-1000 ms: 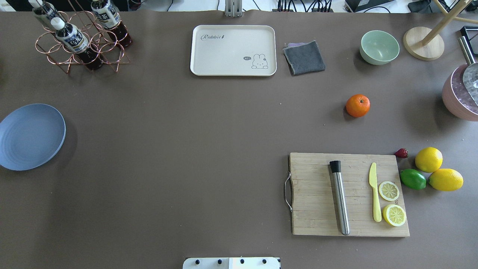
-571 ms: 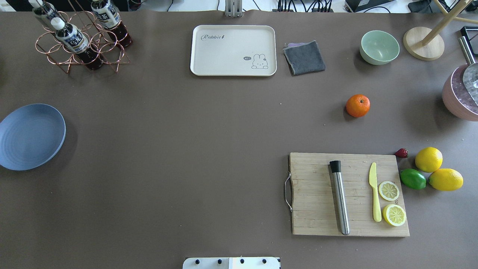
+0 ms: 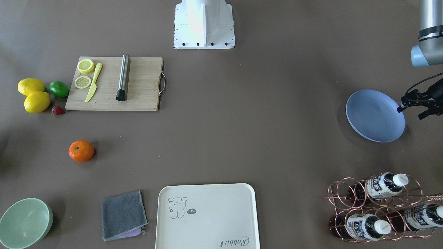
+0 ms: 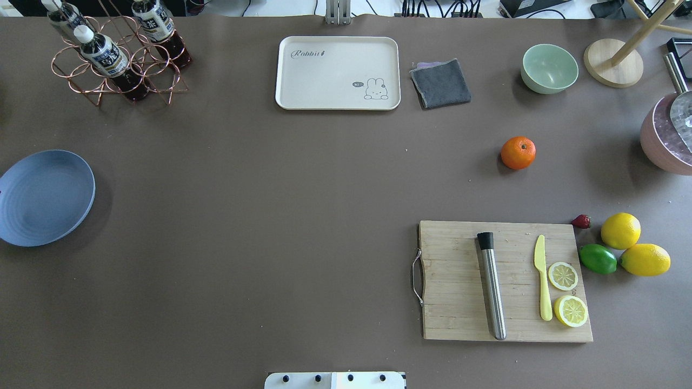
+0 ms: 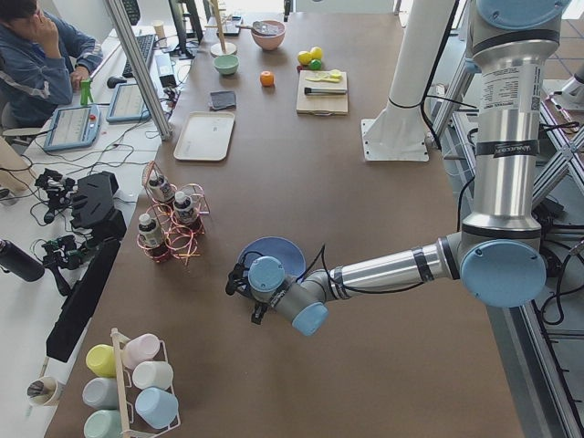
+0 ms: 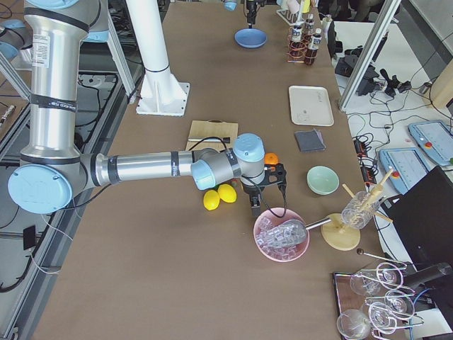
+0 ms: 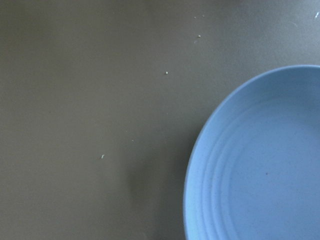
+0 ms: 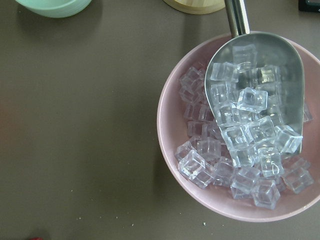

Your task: Pick orange to plate

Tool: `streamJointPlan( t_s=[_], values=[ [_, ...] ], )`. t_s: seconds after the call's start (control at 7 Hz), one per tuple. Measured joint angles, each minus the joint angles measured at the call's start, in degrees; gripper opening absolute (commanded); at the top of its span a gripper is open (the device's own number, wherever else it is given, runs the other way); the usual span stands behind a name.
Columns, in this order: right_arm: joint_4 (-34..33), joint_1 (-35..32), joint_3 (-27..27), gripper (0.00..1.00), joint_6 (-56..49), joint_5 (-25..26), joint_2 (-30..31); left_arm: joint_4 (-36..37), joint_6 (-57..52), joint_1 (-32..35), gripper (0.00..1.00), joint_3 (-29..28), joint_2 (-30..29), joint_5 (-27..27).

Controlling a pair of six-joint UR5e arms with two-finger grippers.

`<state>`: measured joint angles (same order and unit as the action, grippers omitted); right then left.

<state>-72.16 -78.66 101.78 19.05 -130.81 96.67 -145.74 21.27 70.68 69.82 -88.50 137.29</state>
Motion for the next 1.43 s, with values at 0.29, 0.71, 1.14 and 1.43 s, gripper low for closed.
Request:
streamJointPlan(
  t_s=[0.29,0.71,1.14,1.43],
  values=[
    [0.06,0.00,0.00,1.00,0.00,-0.01,0.00,-0.81,-0.06,-0.96,0.68,-1.19,-0.39,-0.08],
    [0.07,0.00,0.00,1.00,0.02,-0.05,-0.15,-2.19,-0.02,-1.47,0.00,-2.42,-1.50,-0.09],
    [0.02,0.00,0.01,1.00,0.02,-0.08,-0.36,-2.23,1.69,-1.49,0.00,-1.99,-2.76,0.95],
    [0.08,0.00,0.10,1.00,0.02,-0.13,-0.37,-2.28,10.57,-1.38,0.00,2.21,-4.11,3.84]
  ],
)
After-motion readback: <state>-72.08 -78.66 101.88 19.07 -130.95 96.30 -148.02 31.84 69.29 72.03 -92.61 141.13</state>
